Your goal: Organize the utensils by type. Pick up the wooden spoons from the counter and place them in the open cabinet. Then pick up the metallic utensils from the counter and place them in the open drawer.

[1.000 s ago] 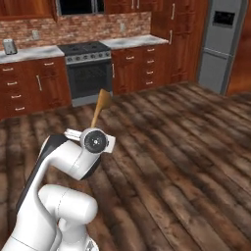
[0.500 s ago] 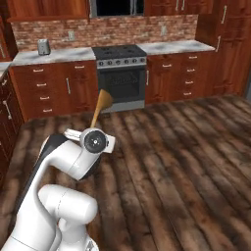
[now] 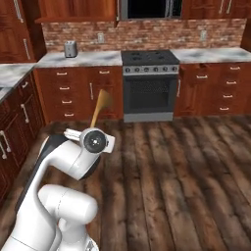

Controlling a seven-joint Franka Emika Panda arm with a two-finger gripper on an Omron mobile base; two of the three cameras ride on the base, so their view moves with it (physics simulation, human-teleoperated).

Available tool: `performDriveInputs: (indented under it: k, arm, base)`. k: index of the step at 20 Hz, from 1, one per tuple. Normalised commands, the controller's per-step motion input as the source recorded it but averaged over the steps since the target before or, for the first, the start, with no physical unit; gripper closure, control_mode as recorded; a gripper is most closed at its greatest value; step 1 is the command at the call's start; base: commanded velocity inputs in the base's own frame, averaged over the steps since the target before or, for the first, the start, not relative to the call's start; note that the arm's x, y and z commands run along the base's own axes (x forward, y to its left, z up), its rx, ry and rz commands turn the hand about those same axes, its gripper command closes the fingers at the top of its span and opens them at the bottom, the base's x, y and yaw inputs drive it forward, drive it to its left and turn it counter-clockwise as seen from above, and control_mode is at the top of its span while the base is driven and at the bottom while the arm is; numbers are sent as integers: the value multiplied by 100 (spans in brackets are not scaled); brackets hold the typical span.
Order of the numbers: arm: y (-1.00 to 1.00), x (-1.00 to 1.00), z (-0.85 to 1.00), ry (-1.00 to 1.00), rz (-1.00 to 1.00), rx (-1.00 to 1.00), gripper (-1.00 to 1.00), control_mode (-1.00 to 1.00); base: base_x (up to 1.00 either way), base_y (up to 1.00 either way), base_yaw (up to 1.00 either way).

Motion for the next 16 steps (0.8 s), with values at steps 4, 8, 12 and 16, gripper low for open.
performDriveInputs:
  k: [4, 8, 12, 16]
  arm:
    - [0, 0, 0, 0, 0, 0, 100, 100]
    - [0, 0, 0, 0, 0, 0, 100, 100]
    - [0, 0, 0, 0, 0, 0, 100, 100]
    - [0, 0, 0, 0, 0, 0, 100, 100]
  base:
    - [88, -23, 36]
    - [83, -15, 35]
    - [79, -3, 37]
    - [75, 0, 38]
